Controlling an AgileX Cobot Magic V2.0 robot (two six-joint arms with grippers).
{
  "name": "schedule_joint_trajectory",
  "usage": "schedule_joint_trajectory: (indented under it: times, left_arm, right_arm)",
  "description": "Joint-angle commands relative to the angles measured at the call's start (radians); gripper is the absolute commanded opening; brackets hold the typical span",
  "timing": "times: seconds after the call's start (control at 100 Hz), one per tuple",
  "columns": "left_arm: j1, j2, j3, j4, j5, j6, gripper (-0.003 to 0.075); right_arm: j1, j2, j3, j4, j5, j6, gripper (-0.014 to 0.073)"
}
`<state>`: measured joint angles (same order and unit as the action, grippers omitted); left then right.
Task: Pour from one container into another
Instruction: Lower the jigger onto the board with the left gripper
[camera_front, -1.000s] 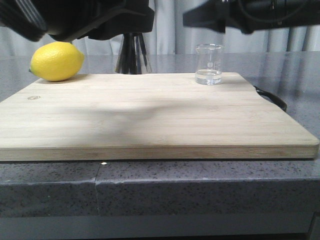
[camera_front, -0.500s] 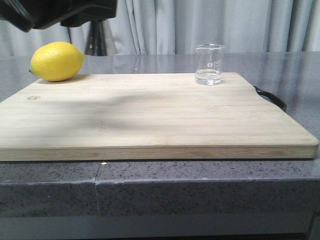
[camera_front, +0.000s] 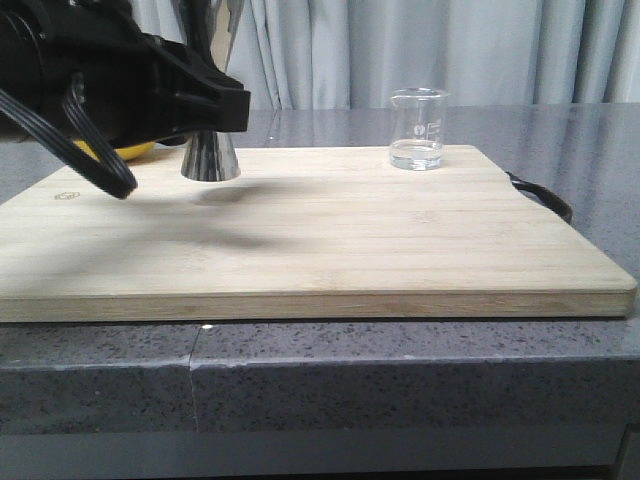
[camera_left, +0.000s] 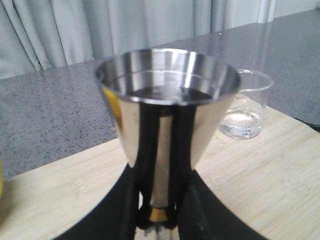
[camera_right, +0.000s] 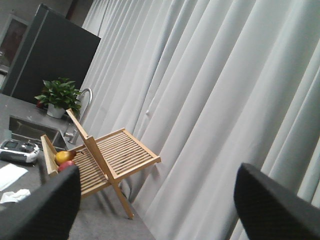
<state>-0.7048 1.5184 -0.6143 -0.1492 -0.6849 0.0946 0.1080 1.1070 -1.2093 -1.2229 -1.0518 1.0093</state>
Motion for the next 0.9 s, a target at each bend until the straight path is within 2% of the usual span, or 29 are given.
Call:
schedule_joint_trajectory:
  times: [0.0, 0.89]
  left_arm:
    - [0.002, -0.018, -0.027, 0.004, -0.121, -0.029, -0.0019]
    - [0.002, 0.083, -0.027, 0.0, -0.144, -0.112, -0.0019]
  right_arm:
    - [0.002, -0.045, -0.031, 0.018, 0.042, 0.022, 0.0562]
    - [0.002, -0.062, -0.031, -0.004, 0.068, 0.051, 0.0562]
